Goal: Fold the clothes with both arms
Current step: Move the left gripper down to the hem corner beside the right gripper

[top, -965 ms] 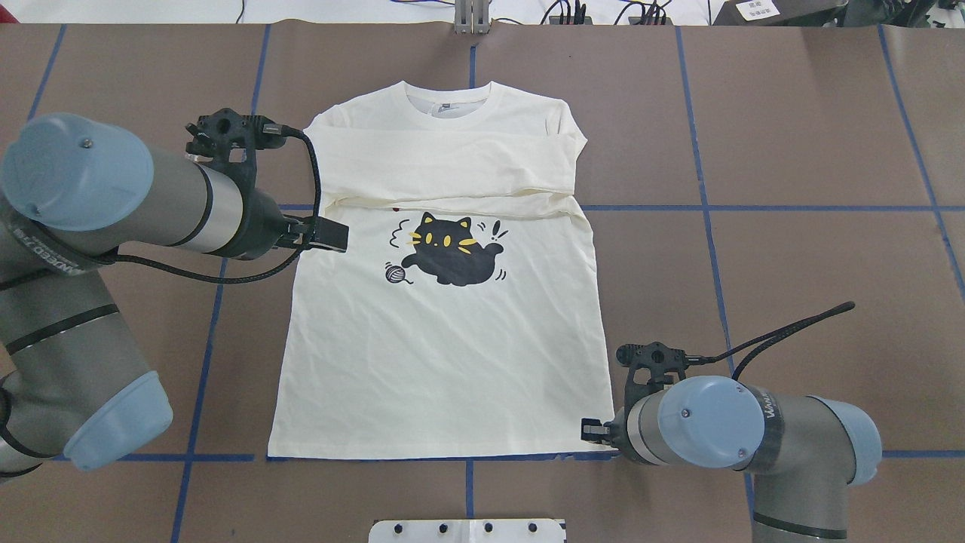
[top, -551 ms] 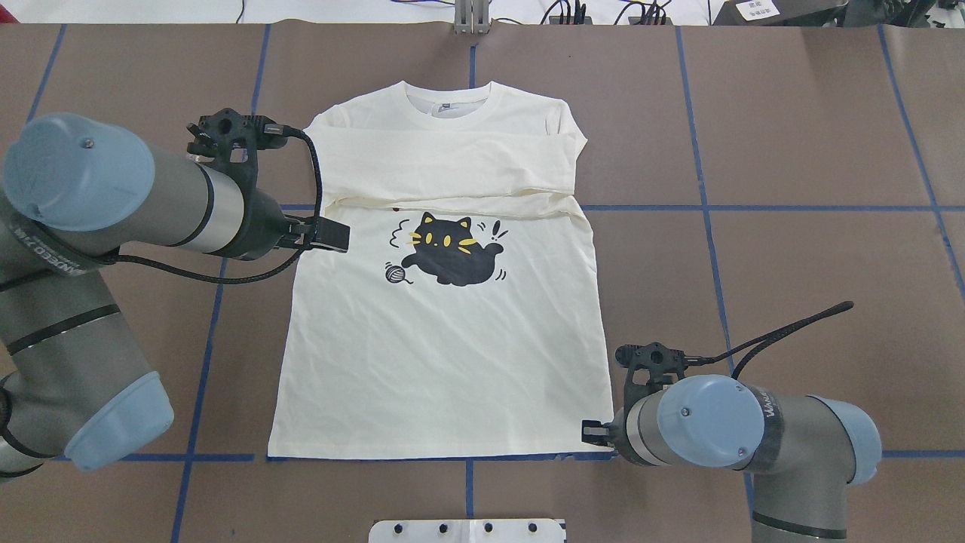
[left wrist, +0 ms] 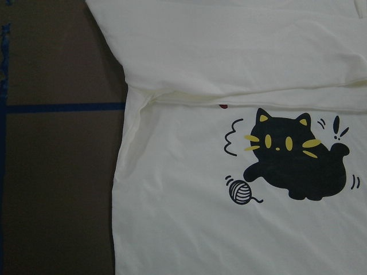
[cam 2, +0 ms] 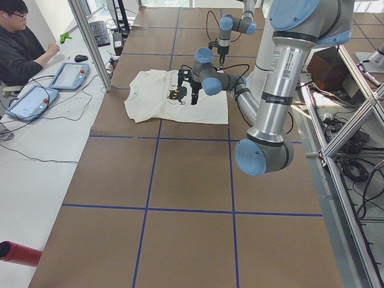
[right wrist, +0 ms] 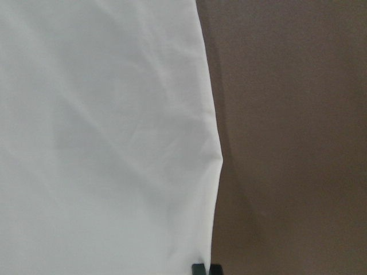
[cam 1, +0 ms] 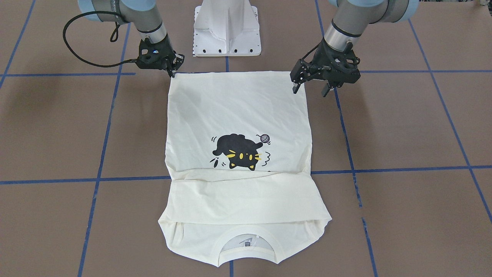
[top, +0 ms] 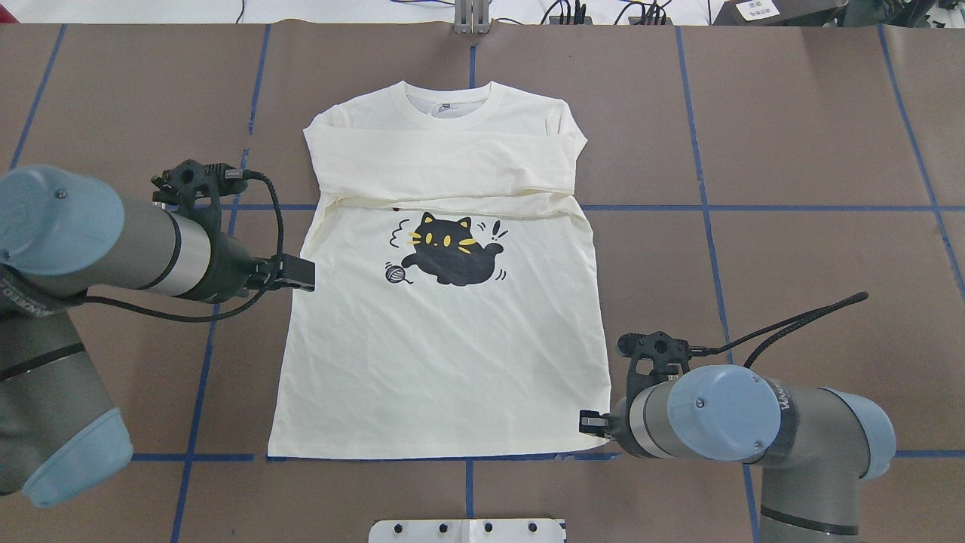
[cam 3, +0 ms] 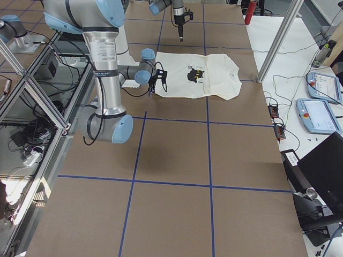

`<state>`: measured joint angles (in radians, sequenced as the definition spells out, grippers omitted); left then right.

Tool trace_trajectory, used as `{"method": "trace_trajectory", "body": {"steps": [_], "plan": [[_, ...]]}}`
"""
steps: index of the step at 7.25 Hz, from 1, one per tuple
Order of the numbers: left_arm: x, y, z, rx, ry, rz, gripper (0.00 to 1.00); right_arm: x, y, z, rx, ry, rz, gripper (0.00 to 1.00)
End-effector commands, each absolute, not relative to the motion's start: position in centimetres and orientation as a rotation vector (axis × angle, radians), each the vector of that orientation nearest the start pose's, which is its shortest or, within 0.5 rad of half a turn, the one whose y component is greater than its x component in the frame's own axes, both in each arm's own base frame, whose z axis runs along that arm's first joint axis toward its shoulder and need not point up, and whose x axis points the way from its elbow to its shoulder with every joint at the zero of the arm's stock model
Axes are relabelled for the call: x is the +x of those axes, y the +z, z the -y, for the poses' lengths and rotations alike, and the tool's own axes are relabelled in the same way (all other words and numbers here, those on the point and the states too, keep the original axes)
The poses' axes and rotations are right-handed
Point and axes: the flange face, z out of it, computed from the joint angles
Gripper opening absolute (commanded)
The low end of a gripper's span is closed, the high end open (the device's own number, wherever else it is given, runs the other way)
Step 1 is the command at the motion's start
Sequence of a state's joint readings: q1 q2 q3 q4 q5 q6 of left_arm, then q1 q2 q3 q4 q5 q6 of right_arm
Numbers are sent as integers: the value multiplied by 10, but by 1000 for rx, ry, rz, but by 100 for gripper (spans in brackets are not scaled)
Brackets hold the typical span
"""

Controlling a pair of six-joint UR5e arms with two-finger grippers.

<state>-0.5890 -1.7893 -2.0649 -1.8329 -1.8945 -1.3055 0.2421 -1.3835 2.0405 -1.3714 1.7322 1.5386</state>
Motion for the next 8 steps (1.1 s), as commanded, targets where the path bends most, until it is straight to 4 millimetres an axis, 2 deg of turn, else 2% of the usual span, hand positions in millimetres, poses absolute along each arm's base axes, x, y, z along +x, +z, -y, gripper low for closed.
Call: {"method": "trace_trajectory", "body": {"steps": [1, 2, 3, 4, 5, 8], "plan": [[427, 322, 307, 29, -286, -984, 98, -481, 324, 247, -25, 138, 884, 0], [446, 331, 283, 11, -319, -959, 98, -480, 323, 249, -24, 140, 885, 0], [457, 349, 256, -10, -343, -923, 97, -480, 324, 251, -24, 143, 883, 0], [466, 354, 242, -14, -351, -906, 95, -479, 324, 251, -25, 144, 883, 0], [471, 365, 236, -24, -350, -872, 93, -480, 322, 251, -25, 143, 886, 0], [476, 373, 227, -25, -344, -847, 86, -480, 321, 252, -25, 144, 888, 0]]}}
